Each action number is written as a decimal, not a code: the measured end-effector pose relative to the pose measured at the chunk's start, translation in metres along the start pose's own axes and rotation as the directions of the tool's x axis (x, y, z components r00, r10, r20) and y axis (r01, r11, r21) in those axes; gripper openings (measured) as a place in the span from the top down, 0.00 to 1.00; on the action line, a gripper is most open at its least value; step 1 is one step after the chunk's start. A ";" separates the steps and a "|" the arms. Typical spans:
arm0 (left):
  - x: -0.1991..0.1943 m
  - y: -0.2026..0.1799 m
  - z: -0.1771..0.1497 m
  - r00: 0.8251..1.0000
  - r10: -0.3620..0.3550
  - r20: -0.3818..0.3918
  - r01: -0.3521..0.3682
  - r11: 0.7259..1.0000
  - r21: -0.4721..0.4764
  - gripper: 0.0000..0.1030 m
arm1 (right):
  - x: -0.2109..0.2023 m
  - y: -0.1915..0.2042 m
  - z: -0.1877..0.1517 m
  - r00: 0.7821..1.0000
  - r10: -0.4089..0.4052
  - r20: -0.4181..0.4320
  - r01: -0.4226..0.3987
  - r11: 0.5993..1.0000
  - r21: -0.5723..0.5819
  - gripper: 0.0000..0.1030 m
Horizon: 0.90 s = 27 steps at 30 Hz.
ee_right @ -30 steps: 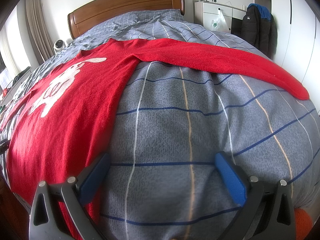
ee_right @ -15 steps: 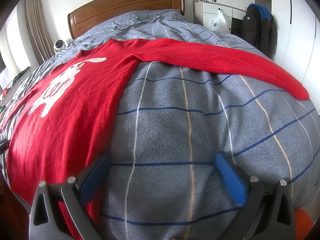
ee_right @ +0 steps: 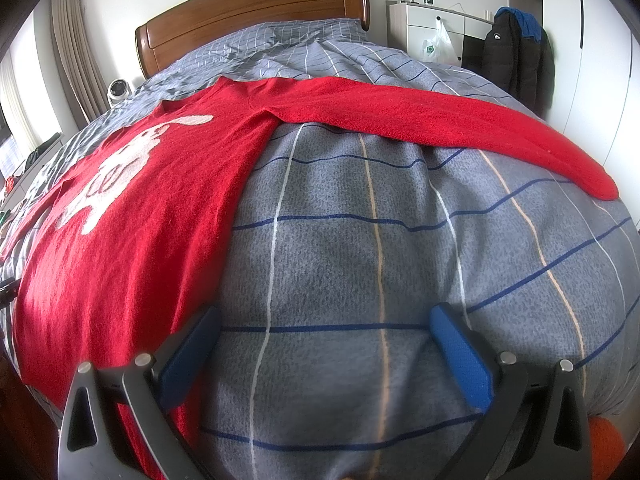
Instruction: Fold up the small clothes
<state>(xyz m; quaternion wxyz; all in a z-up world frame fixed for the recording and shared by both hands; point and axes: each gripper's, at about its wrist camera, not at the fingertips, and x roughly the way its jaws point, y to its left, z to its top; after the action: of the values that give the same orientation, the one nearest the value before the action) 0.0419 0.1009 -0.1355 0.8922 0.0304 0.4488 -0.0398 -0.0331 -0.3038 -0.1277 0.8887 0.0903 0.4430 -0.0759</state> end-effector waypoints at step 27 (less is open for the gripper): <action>-0.015 0.032 0.017 0.996 0.007 0.094 0.006 0.991 -0.135 0.00 | -0.050 -0.247 0.055 0.948 0.177 0.265 -0.318 0.581 0.749 0.02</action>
<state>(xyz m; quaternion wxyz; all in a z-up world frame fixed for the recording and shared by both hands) 0.0497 0.1319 -0.1131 0.9125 -0.0319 0.4077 -0.0105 -0.0739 -0.5540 -0.0779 0.7939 0.5231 0.2747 -0.1435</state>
